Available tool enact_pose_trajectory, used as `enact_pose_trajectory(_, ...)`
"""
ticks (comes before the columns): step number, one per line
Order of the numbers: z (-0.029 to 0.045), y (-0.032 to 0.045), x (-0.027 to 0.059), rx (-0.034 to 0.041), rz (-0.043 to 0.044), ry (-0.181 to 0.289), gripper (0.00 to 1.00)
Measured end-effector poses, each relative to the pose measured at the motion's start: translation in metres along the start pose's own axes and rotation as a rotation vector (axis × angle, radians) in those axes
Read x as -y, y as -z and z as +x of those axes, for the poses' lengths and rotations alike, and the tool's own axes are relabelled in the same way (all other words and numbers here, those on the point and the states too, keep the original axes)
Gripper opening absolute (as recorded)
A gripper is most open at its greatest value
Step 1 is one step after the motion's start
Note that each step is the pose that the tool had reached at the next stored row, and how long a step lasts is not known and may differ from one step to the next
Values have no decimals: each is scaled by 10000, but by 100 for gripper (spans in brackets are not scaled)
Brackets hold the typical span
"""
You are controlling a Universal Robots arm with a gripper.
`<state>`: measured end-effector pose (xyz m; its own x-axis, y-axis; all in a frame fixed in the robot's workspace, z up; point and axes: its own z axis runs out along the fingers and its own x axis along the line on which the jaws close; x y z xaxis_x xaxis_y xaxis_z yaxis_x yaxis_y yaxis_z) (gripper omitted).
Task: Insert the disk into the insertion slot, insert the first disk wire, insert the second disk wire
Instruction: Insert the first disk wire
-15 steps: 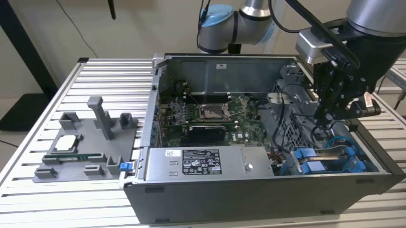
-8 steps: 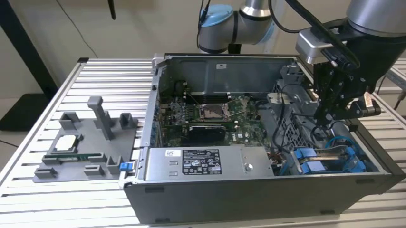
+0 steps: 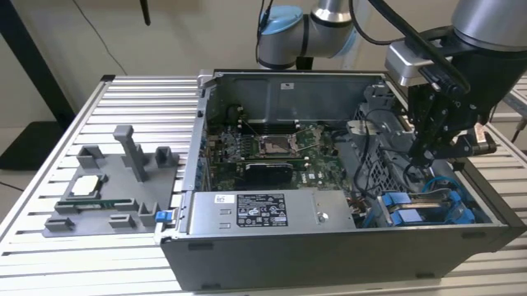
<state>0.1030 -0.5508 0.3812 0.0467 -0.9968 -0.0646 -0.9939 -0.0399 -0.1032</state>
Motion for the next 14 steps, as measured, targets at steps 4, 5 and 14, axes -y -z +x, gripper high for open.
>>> enact_pose_trajectory(4,58,-2,-2,0,-8,-1,0)
enact_pose_trajectory(5,73,-3,-2,0,-11,-1,0)
enact_pose_trajectory(14,211,-4,-4,2,-44,-4,0)
